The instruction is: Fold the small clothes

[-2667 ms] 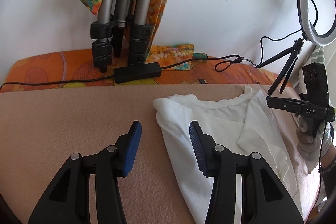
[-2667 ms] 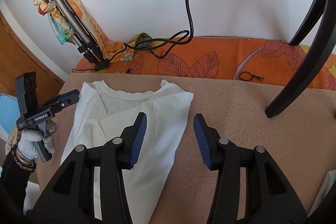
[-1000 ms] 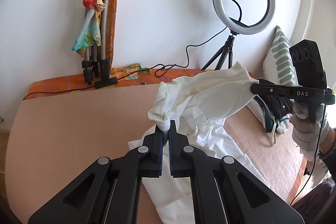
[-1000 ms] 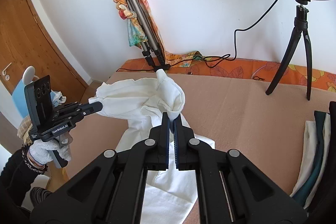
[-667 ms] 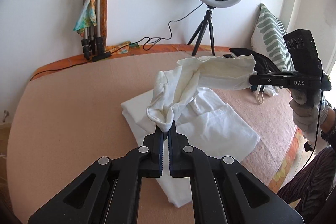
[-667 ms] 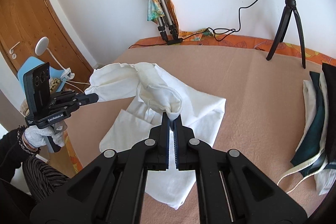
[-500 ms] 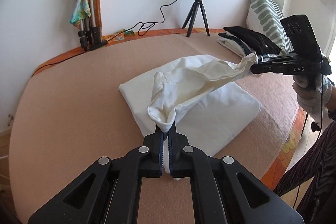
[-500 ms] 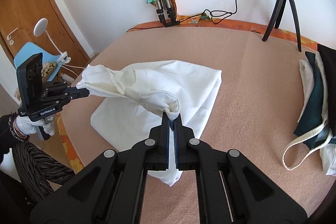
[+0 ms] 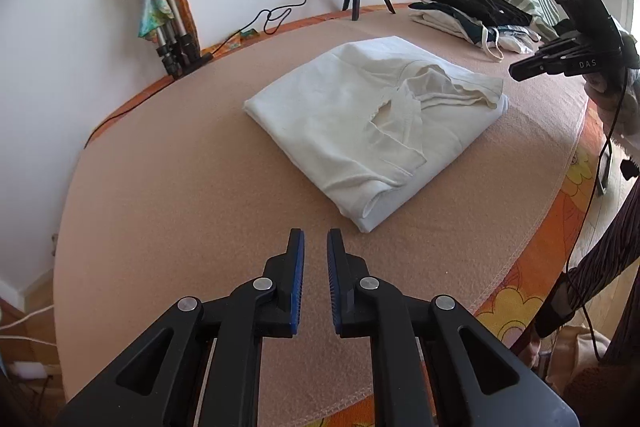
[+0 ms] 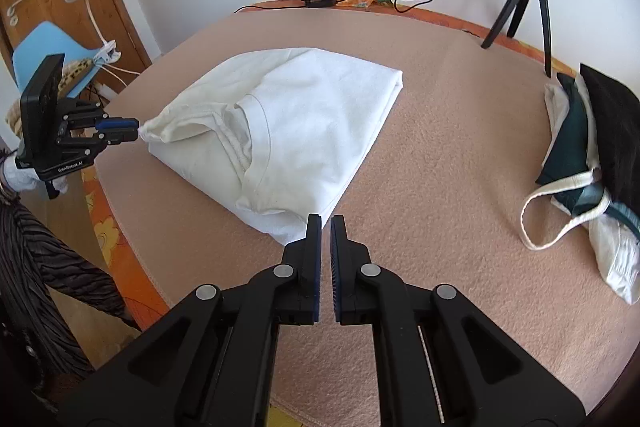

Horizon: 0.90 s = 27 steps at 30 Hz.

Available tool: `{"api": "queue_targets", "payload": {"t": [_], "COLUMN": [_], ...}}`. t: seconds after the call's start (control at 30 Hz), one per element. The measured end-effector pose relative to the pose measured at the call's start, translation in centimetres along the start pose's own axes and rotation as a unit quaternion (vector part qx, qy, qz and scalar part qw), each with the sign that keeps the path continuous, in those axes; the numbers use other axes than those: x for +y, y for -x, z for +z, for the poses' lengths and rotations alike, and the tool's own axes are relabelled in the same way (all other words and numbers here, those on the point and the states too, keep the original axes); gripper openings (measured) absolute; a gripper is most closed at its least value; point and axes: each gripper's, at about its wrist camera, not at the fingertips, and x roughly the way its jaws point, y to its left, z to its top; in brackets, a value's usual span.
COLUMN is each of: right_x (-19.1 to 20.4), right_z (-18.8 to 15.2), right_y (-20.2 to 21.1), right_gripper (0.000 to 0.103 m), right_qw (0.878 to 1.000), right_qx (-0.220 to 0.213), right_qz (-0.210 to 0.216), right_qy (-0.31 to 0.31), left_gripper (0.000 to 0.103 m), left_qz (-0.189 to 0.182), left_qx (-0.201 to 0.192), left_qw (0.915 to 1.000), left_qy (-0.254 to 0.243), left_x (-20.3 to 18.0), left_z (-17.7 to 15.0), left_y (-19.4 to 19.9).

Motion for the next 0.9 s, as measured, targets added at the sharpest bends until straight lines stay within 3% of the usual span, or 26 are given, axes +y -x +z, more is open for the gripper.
{"api": "queue_targets", "payload": {"t": [0.07,0.13,0.23,0.33,0.4,0.5,0.7,0.9], "right_x": [-0.7,-1.3,-3.1,-4.3,-4.6,-5.2,-5.0,-3.7], "right_z": [-0.1,-0.1,-0.2,-0.5,-0.6,-0.9,-0.7,-0.1], "right_y": [0.7,1.0,0.3,-0.4,-0.6,-0.9,-2.4,-3.8], "right_gripper": [0.005,0.005,0.009,0.014,0.033,0.037,0.037,0.037], "right_qw": [0.999,0.996,0.978,0.958,0.952,0.943,0.935,0.945], "right_qx": [-0.007,-0.014,-0.012,-0.011,-0.012,-0.015,0.004,0.026], "right_qz": [0.028,0.045,0.094,0.132,0.132,0.134,0.155,0.140], "right_qy": [-0.039,-0.081,-0.183,-0.253,-0.274,-0.303,-0.318,-0.296], "left_gripper": [0.010,0.013,0.024,0.024,0.024,0.024,0.025,0.025], "left_qz": [-0.023,-0.066,-0.137,-0.186,-0.201,-0.212,-0.217,-0.207], "left_qx": [-0.002,-0.005,-0.002,0.001,0.008,0.018,0.022,0.038], "left_qw": [0.9983,0.9894,0.9572,0.9270,0.9142,0.8978,0.8890,0.8905], "left_qy": [0.053,0.129,0.255,0.326,0.352,0.386,0.403,0.403], "left_x": [1.1,2.4,4.1,4.3,4.1,4.0,4.1,3.9], "left_z": [-0.2,-0.3,-0.3,-0.5,-0.5,-0.6,0.2,0.2], "left_y": [0.8,1.1,0.5,-0.6,-1.4,-2.4,-2.8,-3.7]}}
